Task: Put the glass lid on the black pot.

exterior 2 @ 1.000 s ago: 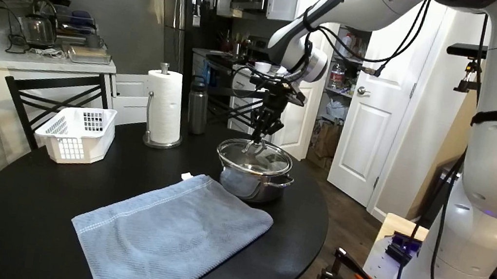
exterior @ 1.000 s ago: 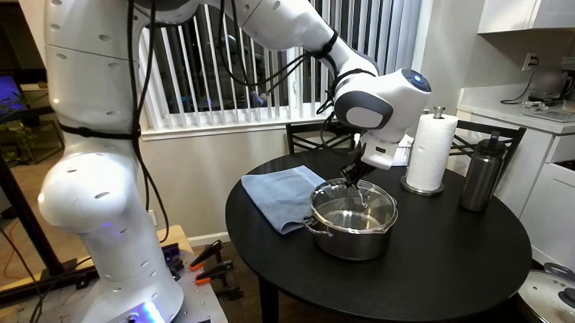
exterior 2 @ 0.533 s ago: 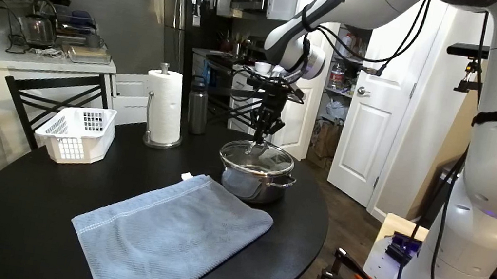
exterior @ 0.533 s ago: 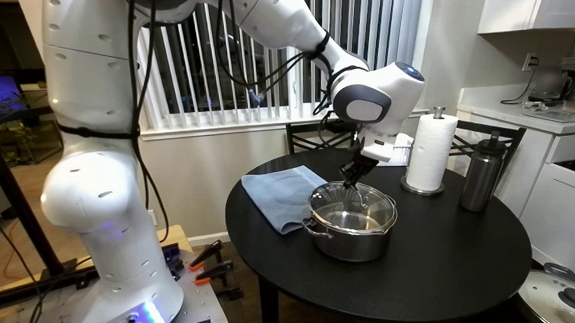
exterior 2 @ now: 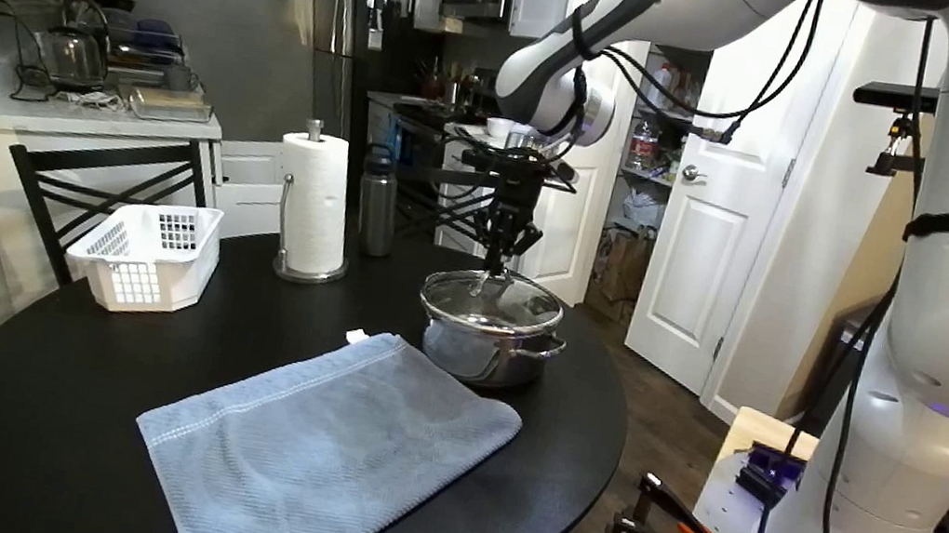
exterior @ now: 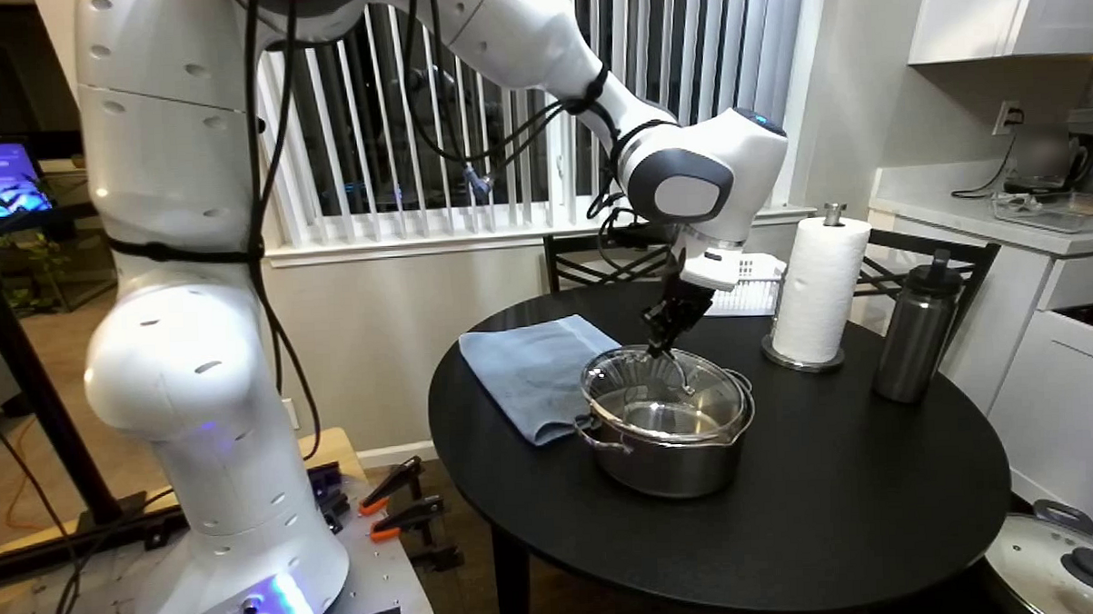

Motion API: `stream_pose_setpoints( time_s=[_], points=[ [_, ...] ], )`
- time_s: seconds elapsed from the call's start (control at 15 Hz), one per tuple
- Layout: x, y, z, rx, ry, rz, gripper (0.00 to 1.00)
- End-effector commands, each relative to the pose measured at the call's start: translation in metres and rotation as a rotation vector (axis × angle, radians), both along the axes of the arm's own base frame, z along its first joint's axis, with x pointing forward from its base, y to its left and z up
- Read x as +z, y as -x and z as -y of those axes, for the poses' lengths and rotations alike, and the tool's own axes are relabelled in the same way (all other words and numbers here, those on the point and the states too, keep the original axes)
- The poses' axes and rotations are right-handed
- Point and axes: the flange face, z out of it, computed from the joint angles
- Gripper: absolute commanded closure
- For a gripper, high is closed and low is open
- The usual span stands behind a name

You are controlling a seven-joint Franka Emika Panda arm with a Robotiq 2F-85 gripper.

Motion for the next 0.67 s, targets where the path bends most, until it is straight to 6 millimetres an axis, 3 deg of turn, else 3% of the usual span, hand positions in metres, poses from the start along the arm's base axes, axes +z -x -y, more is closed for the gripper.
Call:
stream_pose_setpoints(
  time_s=[0.0,0.6],
  points=[
    [0.0143,0.0015,-0.0056,-0.009,0.018,0.02,0.57],
    [0.0156,0.0007,-0.0046,-0.013,0.009,0.029,0.02]
  ],
)
